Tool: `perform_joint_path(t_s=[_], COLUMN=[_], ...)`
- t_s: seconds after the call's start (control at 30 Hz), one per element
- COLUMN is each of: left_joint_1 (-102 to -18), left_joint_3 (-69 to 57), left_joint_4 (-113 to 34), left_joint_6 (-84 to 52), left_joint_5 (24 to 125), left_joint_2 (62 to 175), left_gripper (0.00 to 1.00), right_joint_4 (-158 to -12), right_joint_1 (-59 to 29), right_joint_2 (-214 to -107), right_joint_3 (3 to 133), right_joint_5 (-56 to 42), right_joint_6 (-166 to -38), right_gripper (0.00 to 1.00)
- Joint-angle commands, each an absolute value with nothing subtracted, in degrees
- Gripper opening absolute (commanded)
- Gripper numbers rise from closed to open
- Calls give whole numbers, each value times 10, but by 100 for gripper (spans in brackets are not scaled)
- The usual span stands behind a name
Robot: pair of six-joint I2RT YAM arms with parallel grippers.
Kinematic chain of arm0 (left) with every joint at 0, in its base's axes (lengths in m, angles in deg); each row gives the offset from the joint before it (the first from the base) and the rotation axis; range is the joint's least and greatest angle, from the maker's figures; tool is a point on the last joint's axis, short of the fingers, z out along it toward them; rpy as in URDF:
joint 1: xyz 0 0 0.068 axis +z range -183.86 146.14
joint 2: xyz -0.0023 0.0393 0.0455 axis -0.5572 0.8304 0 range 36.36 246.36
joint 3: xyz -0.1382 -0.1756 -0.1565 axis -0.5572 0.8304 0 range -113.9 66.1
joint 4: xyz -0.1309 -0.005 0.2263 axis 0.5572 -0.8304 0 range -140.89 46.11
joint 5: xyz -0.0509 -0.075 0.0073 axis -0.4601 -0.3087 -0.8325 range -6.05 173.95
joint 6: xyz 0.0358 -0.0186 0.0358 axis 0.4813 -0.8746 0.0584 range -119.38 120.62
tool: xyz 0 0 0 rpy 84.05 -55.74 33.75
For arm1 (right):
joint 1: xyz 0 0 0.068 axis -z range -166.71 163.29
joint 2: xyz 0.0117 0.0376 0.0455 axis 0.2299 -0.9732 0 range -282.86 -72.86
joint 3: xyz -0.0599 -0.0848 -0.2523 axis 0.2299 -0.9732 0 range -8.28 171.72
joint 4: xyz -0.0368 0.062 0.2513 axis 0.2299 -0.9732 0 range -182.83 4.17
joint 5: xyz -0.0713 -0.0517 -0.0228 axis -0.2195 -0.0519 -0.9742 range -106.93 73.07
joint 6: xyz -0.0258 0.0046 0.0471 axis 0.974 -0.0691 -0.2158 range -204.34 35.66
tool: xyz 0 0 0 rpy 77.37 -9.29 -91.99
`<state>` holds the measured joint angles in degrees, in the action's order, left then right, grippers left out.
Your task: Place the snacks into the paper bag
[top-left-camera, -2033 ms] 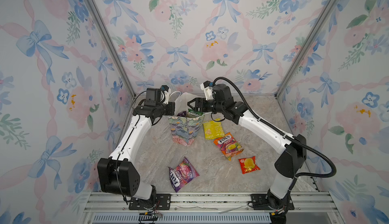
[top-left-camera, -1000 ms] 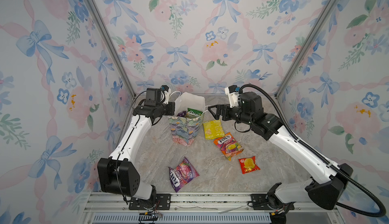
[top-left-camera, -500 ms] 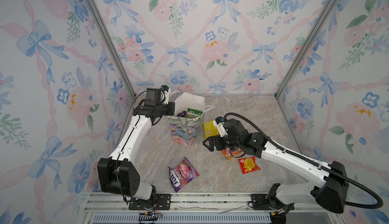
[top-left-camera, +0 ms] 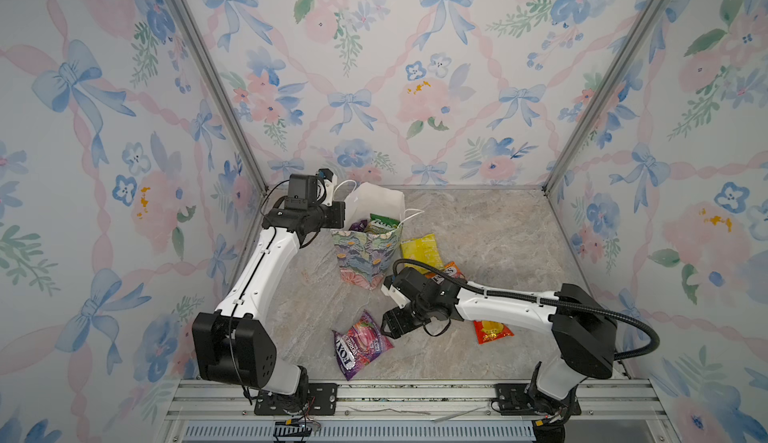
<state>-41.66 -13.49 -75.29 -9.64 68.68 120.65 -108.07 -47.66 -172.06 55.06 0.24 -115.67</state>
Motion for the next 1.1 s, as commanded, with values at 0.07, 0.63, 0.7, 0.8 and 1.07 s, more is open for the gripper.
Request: perform_joint_path(t_s=[0.07, 0.63, 0.7, 0.8, 1.07], left_joint_1=[-413, -414, -413, -413, -413], left_joint_3=[-125, -124, -124, -124, -124], left_joint_4=[-769, -769, -770, -770, -770], left_joint_6=[-86, -86, -86, -87, -84], left_joint_5=[692, 694, 694, 695, 697], left_joint_2=[1208, 1205, 1205, 1205, 1202], left_gripper=[0, 0, 0, 0, 0], right_joint_4=[-1085, -1089, -1092, -1092, -1115], right_joint_1=[-490, -501, -501, -501, -492], right_joint_2=[-1757, -1799, -1803, -1808, -1816], right_joint_3=[577, 583, 586, 590, 602], right_joint_5=[22, 20, 18, 16, 11], right_joint_6=[-1149, -1145, -1143, -1143, -1125], right_gripper=[67, 54, 50, 38, 10])
